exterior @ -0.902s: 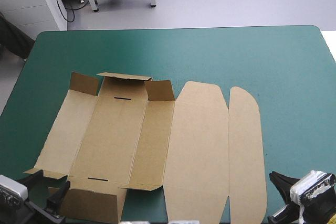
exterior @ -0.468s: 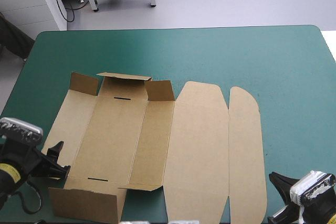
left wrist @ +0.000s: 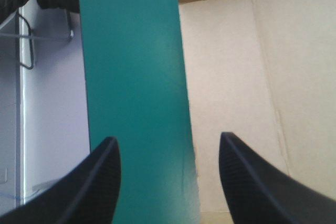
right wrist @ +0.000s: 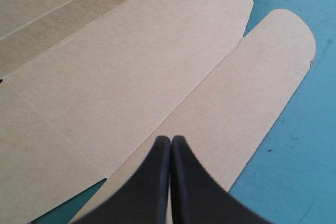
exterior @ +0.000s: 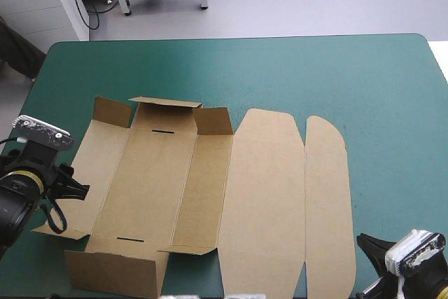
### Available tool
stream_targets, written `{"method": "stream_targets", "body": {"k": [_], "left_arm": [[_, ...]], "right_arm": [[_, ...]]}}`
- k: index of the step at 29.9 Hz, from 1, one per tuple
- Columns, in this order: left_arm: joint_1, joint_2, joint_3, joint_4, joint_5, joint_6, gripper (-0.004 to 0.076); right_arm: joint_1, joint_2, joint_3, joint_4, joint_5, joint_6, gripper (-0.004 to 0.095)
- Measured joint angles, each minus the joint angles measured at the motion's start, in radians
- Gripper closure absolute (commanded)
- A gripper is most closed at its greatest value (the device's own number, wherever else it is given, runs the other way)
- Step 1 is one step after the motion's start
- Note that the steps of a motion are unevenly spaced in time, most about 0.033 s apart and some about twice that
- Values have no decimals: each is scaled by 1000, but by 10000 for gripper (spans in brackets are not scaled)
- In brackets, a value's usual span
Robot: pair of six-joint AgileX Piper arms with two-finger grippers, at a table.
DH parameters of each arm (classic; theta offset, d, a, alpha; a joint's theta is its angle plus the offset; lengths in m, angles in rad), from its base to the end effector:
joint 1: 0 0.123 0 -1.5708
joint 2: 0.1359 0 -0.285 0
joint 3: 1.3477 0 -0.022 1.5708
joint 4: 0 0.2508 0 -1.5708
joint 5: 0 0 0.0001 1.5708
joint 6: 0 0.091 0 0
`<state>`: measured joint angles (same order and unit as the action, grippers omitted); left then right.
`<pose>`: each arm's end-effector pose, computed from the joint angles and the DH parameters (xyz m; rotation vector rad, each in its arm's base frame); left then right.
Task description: Fold the box
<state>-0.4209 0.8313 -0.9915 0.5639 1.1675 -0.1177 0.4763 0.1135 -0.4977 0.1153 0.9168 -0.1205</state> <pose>0.1350 -0.0114 0.3805 0.4076 2.3002 0.4765 0.0132 0.0162 0.2880 -0.5847 1.9438 0.3623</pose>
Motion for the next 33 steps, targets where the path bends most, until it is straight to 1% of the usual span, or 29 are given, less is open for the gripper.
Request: {"method": "stream_targets", "body": {"k": [5,7,11,15,20,25,28,33], "left_arm": [[133,15,-2,-15,-6,7,500],[201,27,-2,-70,-25,38,524],[336,79,-2,-150,-47,96,524],[470,171,-2,-210,-75,149,524],[644,286,-2,-349,-125,235,524],[692,368,-2,-413,-173,310,526],[696,403,-2,-394,-203,320,538],[697,415,-2,-419,-217,323,548]], "right_arm": [[0,0,0,1,1,-1,926],[0,0,0,1,1,-1,926],[0,0,0,1,4,-1,927],[0,0,0,1,11,-1,927],[0,0,0,1,12,-1,927],[0,0,0,18,15,-1,927],[0,0,0,30,15,-1,927],[0,0,0,35,15,-1,927]]}}
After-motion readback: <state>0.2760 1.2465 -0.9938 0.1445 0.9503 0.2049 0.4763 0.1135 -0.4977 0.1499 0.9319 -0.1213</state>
